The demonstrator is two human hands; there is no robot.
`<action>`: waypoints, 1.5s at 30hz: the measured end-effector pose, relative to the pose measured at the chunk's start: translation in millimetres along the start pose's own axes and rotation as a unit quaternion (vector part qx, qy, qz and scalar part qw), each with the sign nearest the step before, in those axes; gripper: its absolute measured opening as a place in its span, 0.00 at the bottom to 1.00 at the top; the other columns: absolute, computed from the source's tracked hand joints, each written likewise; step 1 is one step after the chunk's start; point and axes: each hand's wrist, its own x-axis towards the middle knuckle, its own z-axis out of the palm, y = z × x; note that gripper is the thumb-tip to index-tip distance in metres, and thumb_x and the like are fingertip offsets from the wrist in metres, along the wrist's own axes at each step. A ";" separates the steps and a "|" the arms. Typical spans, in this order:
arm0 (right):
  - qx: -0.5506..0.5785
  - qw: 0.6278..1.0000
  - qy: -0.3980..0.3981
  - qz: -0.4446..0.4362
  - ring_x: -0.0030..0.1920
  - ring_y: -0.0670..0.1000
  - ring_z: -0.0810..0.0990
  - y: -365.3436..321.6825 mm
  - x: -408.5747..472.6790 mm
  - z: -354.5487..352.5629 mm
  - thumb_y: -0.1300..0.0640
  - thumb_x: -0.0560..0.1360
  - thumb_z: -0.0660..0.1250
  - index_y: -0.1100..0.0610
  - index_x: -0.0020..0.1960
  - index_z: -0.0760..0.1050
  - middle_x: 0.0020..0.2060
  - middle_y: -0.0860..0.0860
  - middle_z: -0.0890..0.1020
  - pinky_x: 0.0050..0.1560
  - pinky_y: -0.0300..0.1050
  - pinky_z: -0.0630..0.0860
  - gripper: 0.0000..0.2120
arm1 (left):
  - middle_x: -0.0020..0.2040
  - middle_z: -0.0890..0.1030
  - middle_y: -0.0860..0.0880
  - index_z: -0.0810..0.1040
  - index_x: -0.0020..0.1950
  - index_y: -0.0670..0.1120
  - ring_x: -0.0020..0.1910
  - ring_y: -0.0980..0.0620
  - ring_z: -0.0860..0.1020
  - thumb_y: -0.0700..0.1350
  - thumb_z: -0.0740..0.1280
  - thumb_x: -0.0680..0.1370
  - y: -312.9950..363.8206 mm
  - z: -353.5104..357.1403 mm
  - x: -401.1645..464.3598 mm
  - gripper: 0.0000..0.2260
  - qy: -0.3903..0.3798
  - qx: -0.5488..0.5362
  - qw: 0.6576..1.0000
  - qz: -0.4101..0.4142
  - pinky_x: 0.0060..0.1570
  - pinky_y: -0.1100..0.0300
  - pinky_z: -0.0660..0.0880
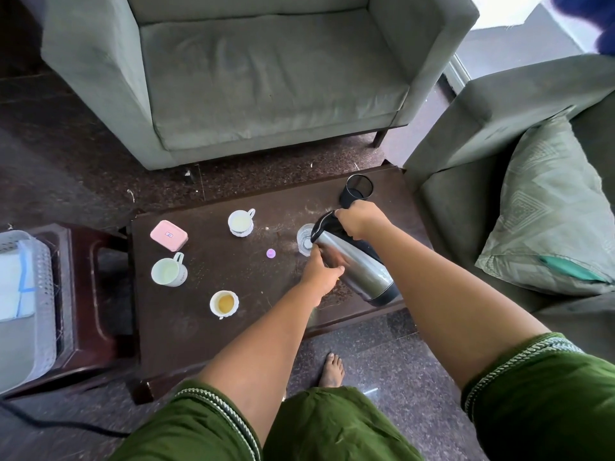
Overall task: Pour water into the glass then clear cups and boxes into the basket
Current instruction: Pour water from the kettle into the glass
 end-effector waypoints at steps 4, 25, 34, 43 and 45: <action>0.019 1.000 0.002 0.008 0.50 0.61 0.80 -2.0 -1.1 -4.4 0.65 0.78 0.55 0.65 0.57 0.76 0.48 0.60 0.80 0.41 0.44 0.70 0.14 | 0.77 0.61 0.45 0.46 0.79 0.49 0.74 0.43 0.63 0.43 0.67 0.79 0.7 0.0 -0.5 0.37 -0.003 -0.003 1.000 0.005 0.69 0.50 0.64; 0.021 1.000 -0.007 0.003 0.54 0.62 0.79 -5.9 3.9 -17.0 0.65 0.78 0.57 0.66 0.59 0.75 0.54 0.63 0.80 0.44 0.46 0.70 0.13 | 0.77 0.61 0.46 0.46 0.79 0.50 0.74 0.42 0.63 0.45 0.67 0.78 6.7 -8.2 1.0 0.37 -0.016 -0.009 1.000 -0.004 0.70 0.46 0.64; 0.178 0.981 -0.026 0.073 0.53 0.62 0.79 -9.1 0.8 -17.6 0.65 0.78 0.58 0.66 0.60 0.75 0.54 0.63 0.79 0.43 0.46 0.70 0.13 | 0.77 0.61 0.45 0.46 0.79 0.49 0.75 0.42 0.63 0.44 0.67 0.79 4.5 -9.2 2.8 0.37 -0.012 -0.014 1.000 -0.012 0.70 0.46 0.63; 0.388 0.900 -0.001 0.198 0.43 0.58 0.76 -12.1 -4.8 -6.1 0.55 0.78 0.56 0.61 0.42 0.75 0.35 0.55 0.76 0.40 0.43 0.72 0.13 | 0.76 0.62 0.44 0.45 0.79 0.48 0.73 0.42 0.65 0.42 0.66 0.79 3.3 -7.4 3.4 0.38 -0.008 0.032 0.999 -0.012 0.67 0.52 0.66; 0.419 0.885 0.011 0.204 0.37 0.58 0.76 -6.9 -4.2 1.4 0.54 0.77 0.55 0.60 0.35 0.72 0.29 0.54 0.75 0.33 0.43 0.70 0.16 | 0.75 0.64 0.44 0.46 0.79 0.49 0.72 0.43 0.67 0.42 0.67 0.78 3.0 -8.1 4.8 0.37 -0.008 0.036 0.999 -0.007 0.66 0.52 0.67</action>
